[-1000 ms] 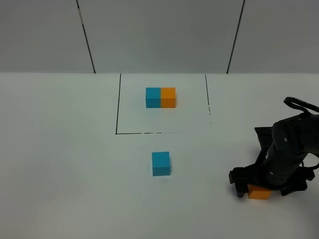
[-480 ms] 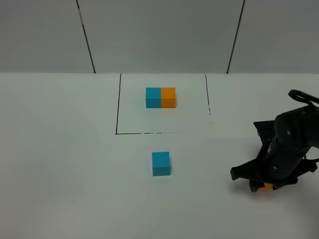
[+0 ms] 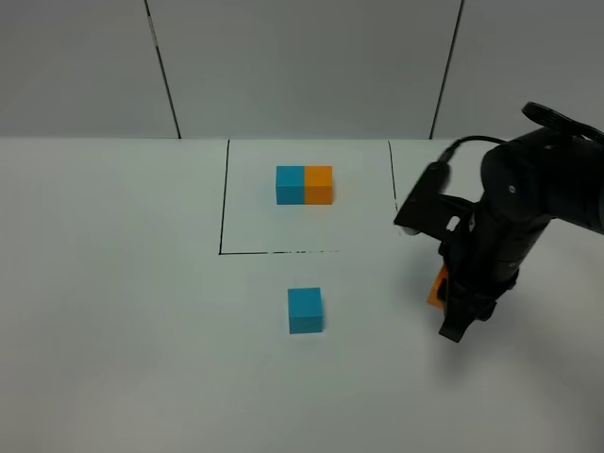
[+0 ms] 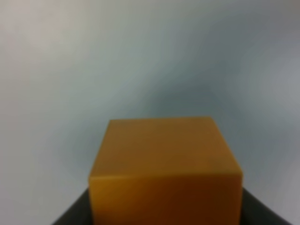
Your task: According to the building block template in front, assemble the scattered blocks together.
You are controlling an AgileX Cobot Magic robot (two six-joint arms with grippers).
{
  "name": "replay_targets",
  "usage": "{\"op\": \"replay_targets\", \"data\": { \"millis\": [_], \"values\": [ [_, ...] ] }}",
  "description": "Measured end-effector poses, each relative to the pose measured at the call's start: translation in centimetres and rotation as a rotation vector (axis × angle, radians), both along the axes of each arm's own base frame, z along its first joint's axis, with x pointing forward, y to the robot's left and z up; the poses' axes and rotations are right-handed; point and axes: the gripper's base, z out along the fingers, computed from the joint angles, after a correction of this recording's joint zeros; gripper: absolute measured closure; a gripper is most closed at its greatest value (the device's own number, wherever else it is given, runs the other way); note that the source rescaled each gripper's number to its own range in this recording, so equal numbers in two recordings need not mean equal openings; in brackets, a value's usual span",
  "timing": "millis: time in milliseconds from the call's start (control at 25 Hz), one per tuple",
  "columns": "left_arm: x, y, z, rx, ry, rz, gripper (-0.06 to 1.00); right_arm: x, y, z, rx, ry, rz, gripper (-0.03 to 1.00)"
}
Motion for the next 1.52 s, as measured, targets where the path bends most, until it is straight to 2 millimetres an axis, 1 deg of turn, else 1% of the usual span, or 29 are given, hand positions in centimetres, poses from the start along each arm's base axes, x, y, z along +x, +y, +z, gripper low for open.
{"op": "replay_targets", "data": {
  "millis": [80, 200, 280, 400, 520, 640, 800, 1000, 1240, 1520],
  "values": [
    [0.0, 0.0, 0.0, 0.001, 0.0, 0.0, 0.27, 0.3, 1.5, 0.1, -0.029, 0.002, 0.133, 0.96],
    [0.0, 0.0, 0.0, 0.001, 0.0, 0.0, 0.27, 0.9, 3.6, -0.6, -0.069, 0.053, 0.24, 0.96],
    [0.0, 0.0, 0.0, 0.001, 0.0, 0.0, 0.27, 1.4, 4.9, -1.2, -0.091, 0.091, 0.283, 0.96],
    [0.0, 0.0, 0.0, 0.001, 0.0, 0.0, 0.27, 2.3, 7.0, -2.0, -0.102, 0.103, 0.332, 0.96],
    [0.0, 0.0, 0.0, 0.001, 0.0, 0.0, 0.27, 3.1, 8.5, -3.3, -0.108, 0.11, 0.363, 0.96],
    [0.0, 0.0, 0.0, 0.001, 0.0, 0.0, 0.27, 3.7, 9.2, -4.5, -0.115, 0.117, 0.38, 0.96],
    [0.0, 0.0, 0.0, 0.002, -0.001, -0.002, 0.27, 4.2, 9.6, -6.0, -0.129, 0.12, 0.393, 0.96],
    [0.0, 0.0, 0.0, 0.002, -0.001, -0.002, 0.27, 4.5, 9.8, -6.8, -0.126, 0.1, 0.397, 0.96],
    [0.0, 0.0, 0.0, 0.002, -0.001, -0.002, 0.27, 4.5, 9.9, -7.8, -0.117, 0.116, 0.392, 0.96],
    [0.0, 0.0, 0.0, 0.002, -0.001, -0.002, 0.27, 4.5, 10.6, -8.1, -0.092, 0.098, 0.396, 0.96]
  ]
}}
